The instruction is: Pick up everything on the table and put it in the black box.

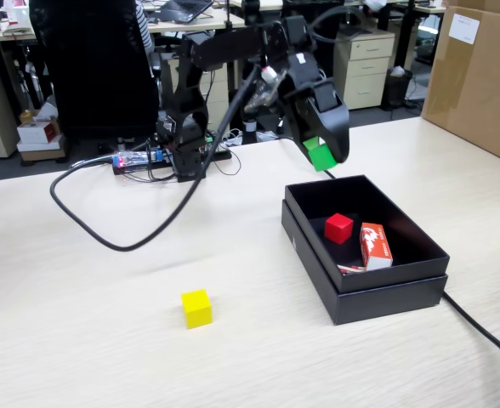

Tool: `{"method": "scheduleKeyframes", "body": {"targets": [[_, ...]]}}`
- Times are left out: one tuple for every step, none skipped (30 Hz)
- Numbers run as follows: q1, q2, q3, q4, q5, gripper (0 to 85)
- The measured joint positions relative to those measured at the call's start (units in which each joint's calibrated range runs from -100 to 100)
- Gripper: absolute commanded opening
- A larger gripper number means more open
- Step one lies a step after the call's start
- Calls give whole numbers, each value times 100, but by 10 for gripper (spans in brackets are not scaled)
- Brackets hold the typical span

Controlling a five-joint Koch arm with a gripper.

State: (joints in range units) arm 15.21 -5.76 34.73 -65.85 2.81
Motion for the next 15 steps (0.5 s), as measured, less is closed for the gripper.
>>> {"method": "scheduleKeyframes", "body": {"targets": [[-5,479,274,0,10,11],[-5,479,274,0,10,11],[-10,621,329,0,10,11],[-20,841,539,8,24,11],[-34,1023,630,8,44,11],[-78,1282,630,8,88,12],[-78,1282,630,8,88,11],[-103,1346,648,8,88,12],[-132,1463,666,23,88,12],[-176,1657,630,39,88,12],[-176,1657,621,39,88,12],[-181,1722,630,39,88,12],[-181,1761,657,39,88,12],[-181,1799,657,39,93,13],[-195,1864,657,39,93,13]]}}
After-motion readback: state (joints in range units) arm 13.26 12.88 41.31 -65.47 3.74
